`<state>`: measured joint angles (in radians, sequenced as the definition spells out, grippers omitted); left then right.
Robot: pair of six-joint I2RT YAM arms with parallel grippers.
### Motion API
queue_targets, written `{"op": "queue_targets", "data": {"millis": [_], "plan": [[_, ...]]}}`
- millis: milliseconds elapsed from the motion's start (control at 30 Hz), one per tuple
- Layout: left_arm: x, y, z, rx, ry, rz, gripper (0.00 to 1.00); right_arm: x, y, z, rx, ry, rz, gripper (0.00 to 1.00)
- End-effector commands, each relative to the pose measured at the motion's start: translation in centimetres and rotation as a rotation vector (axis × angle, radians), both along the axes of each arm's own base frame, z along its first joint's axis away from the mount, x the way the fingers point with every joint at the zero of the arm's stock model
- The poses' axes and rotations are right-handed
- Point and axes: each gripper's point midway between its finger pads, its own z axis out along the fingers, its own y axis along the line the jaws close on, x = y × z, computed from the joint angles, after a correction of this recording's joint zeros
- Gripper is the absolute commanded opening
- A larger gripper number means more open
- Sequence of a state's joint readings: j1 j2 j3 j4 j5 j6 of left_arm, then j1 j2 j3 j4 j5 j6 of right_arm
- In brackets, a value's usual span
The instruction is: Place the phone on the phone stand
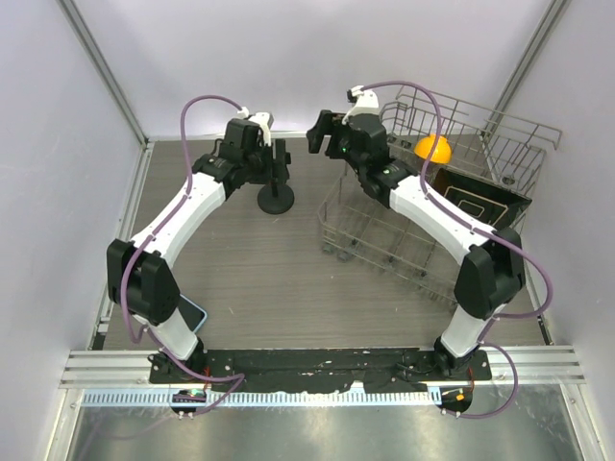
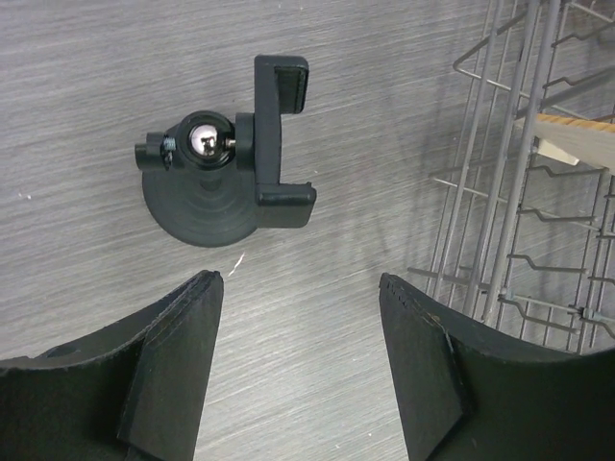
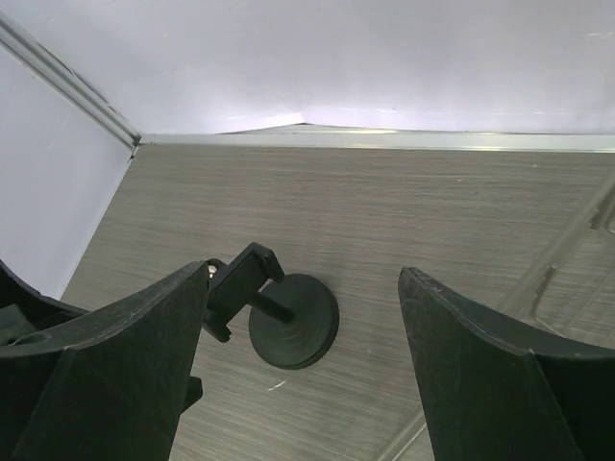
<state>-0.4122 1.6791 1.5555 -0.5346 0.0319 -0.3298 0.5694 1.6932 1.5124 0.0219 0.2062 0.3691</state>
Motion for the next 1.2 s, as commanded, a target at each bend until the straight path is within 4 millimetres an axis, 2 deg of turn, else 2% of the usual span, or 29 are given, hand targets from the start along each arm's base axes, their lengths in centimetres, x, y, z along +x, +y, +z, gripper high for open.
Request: {"op": "queue_targets", "data": {"millis": [0,267,367,467,567,733,867,1000,1033,1100,1133,1167], "plan": [[1.2,-0.6,1.6,0.009,-0.100,-0.067,0.70,0.5,1.7,0.9,-0.010,0.001,0.071,0.85],[2.7,-0.3,0.5,0.061,-0.110,-0.053,0.57,1.1,2.1,0.1,-0.049,0.017,0.082,0.85],[3.0,-0.3,0.1,0.063,-0.112,-0.049,0.56,1.2,2.0,0.0,-0.056,0.016,0.076,0.85],[3.3,-0.3,-0.2,0.068,-0.121,-0.047,0.56,1.4,2.1,-0.5,-0.063,0.026,0.075,0.85],[3.8,0.1,-0.7,0.059,-0.122,-0.040,0.63,1.5,2.2,-0.6,-0.066,0.028,0.078,0.85],[4.3,0.0,-0.8,0.029,-0.115,-0.045,0.62,1.7,2.1,-1.1,-0.088,0.037,0.074,0.85],[4.3,-0.1,-0.7,0.024,-0.119,-0.055,0.51,1.8,1.8,-1.2,-0.106,0.033,0.071,0.85],[4.1,0.0,-0.5,0.035,-0.128,-0.068,0.40,1.7,2.2,-1.5,-0.110,0.035,0.147,0.86],[4.1,0.0,-0.4,0.037,-0.129,-0.071,0.37,1.4,2.7,-1.6,-0.096,0.040,0.227,0.86],[3.7,-0.1,0.0,0.044,-0.132,-0.097,0.25,1.1,3.4,-2.2,-0.094,0.048,0.327,0.86],[3.5,-0.1,0.1,0.049,-0.136,-0.109,0.22,0.2,4.3,-2.1,-0.082,0.048,0.433,0.86],[3.3,-0.1,0.4,0.051,-0.142,-0.122,0.16,0.2,3.9,-2.5,-0.104,0.043,0.466,0.86]]}}
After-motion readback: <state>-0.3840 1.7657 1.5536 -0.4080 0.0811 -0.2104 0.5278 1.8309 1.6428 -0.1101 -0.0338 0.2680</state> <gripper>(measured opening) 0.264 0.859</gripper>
